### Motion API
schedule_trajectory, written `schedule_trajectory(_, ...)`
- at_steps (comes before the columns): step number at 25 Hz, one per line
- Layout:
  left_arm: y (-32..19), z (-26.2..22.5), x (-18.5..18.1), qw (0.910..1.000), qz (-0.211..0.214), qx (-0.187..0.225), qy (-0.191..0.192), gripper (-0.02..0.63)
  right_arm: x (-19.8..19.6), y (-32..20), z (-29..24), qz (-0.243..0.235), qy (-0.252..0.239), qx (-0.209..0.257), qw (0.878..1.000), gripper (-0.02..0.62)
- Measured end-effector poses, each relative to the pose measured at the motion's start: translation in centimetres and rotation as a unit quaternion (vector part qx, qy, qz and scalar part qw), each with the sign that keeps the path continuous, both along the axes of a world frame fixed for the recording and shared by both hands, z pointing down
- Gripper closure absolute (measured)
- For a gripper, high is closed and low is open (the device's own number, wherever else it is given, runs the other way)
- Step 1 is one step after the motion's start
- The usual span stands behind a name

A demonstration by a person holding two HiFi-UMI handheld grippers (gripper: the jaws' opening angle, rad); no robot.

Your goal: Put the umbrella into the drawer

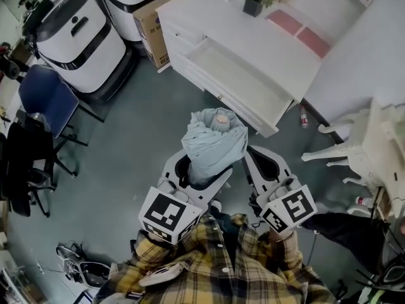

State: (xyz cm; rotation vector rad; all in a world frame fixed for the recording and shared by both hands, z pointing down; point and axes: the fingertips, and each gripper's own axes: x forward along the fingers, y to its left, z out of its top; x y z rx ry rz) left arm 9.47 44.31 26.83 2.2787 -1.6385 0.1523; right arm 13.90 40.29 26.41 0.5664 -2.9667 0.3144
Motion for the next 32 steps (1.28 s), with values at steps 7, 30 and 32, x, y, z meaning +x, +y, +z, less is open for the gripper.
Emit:
schedule_trajectory(7,-5.7,-0.2,-4.8,1.0000,0.005,-0.007,0.000,0.281,-4.9,-5.8,0.2,0.001,0.010,-0.012,1.000,0.578)
schedule_trajectory(30,-14.8,0.6,-16.7,0.9997,0.015,-0.018,0.008,0.281,-13.4,-16.1,0.8,0.051,0.027,-0.024,0.998,0.578)
schedule_trajectory(32,-15.6,1.1,-16.7,0.9995,0.018,-0.023,0.007,0.281,-13.3,-16.9,1.2,0.055,0.029,-0.027,0.998,0.578)
